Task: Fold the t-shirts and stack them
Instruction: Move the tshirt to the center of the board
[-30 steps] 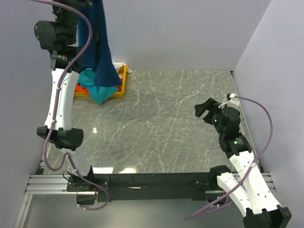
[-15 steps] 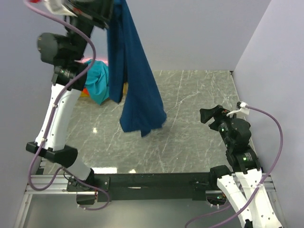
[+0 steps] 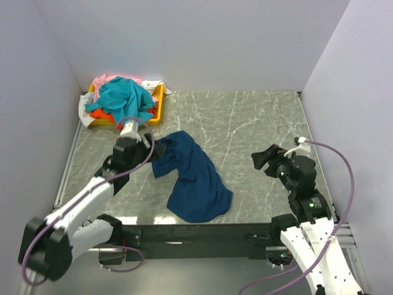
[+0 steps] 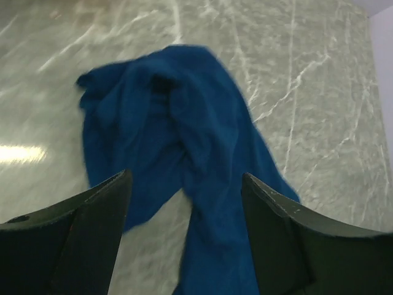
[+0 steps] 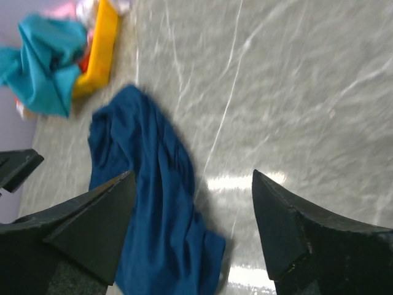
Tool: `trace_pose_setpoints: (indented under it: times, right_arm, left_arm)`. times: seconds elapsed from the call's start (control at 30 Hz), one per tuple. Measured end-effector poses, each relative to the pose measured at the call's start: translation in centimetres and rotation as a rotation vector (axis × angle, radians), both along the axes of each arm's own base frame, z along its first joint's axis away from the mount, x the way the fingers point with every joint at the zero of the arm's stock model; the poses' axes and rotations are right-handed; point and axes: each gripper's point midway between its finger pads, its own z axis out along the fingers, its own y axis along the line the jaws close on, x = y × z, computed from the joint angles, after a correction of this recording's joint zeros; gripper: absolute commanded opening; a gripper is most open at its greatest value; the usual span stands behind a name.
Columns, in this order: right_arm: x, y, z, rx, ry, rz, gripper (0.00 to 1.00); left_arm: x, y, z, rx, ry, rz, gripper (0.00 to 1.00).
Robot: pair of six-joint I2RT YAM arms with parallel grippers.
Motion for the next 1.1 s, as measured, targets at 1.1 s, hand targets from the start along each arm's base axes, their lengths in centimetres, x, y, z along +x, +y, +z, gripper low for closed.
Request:
trace_pose_setpoints:
  times: [1.1]
  right_arm:
    - [-9.6, 12.5, -18.3, 0.031, 0.542, 0.353, 0.73]
  left_arm:
    - [-6.5, 3.2, -11.9, 0.106, 0.295, 0.114, 0.66]
